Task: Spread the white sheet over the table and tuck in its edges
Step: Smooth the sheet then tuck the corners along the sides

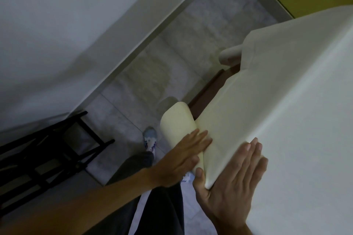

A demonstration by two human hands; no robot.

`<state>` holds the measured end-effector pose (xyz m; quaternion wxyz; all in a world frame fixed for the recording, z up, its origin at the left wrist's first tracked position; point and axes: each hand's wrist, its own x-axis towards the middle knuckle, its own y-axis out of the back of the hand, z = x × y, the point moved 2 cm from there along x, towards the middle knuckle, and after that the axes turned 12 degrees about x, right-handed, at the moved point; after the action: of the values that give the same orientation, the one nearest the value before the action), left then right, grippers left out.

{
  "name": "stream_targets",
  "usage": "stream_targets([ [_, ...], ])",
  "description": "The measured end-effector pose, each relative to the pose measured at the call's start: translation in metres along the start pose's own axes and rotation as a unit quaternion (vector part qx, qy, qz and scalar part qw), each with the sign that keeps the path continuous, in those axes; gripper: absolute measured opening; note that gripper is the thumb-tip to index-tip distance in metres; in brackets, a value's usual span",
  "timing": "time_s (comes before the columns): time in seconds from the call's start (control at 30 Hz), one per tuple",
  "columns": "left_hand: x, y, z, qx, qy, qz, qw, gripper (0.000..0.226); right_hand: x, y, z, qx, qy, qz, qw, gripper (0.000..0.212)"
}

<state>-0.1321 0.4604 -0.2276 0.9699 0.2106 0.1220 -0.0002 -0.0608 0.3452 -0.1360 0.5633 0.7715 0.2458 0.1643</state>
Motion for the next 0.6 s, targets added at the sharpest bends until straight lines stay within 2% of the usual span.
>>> stream_targets([
  [0.17, 0.023, -0.022, -0.022, -0.071, 0.038, 0.001, 0.997, 0.059, 0.000, 0.000, -0.001, 0.002, 0.004, 0.003, 1.000, 0.097],
  [0.33, 0.063, -0.043, -0.077, -0.098, 0.124, -0.070, 0.985, 0.046, -0.001, -0.003, 0.000, -0.006, 0.007, 0.007, 1.000, 0.098],
  [0.5, 0.100, -0.051, -0.136, 0.049, 0.195, -0.119, 0.972, 0.049, -0.002, -0.006, -0.002, -0.009, -0.003, 0.013, 1.000, 0.097],
  [0.6, 0.106, -0.059, -0.174, 0.090, 0.246, -0.130, 0.956, 0.056, -0.002, -0.006, -0.003, -0.011, -0.001, 0.013, 1.000, 0.097],
])
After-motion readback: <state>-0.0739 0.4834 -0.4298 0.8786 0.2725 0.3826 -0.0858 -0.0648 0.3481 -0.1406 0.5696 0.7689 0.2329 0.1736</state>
